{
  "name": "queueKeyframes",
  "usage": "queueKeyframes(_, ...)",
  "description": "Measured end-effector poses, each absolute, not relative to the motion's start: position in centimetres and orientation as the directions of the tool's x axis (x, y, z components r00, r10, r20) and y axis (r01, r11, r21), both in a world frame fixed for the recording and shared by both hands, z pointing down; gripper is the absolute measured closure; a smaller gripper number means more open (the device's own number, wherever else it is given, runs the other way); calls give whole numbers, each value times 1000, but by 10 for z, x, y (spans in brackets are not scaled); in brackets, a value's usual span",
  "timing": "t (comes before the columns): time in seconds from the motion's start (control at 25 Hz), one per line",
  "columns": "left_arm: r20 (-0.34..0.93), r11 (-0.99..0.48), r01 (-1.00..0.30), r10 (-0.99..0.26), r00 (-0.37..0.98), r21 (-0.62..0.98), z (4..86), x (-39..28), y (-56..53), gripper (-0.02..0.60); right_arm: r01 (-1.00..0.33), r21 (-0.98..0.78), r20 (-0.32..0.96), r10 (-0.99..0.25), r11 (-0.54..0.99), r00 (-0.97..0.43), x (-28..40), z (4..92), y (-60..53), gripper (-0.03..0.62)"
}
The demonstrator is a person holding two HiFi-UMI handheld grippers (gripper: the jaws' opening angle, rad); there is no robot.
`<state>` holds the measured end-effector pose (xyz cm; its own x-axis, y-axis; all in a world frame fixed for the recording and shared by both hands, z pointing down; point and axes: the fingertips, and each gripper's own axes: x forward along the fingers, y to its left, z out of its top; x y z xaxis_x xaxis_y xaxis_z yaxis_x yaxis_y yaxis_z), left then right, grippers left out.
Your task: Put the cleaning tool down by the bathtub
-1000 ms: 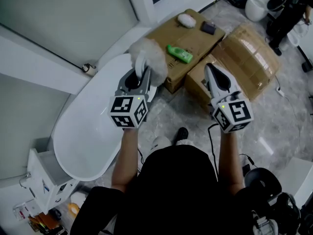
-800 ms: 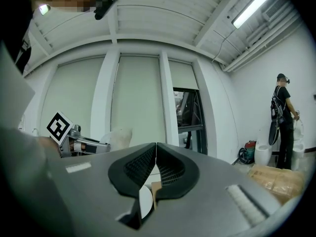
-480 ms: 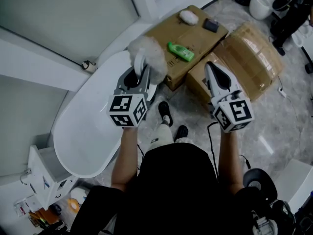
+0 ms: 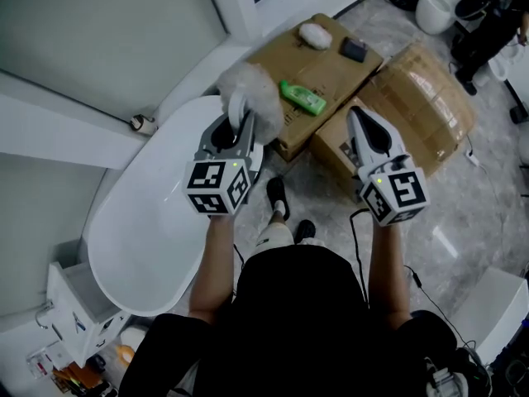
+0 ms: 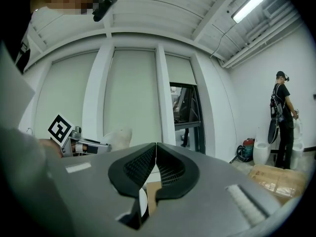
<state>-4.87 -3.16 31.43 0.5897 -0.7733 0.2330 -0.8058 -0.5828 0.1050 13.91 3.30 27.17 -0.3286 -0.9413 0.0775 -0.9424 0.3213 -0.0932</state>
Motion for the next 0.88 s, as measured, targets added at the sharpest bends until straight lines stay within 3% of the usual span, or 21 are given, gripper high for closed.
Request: queueKeyframes(0.88,270,-616,-775,-729,629,141,338,-81,-227,495,-960,-95,126,-953,264,-275,101,281,-144,585)
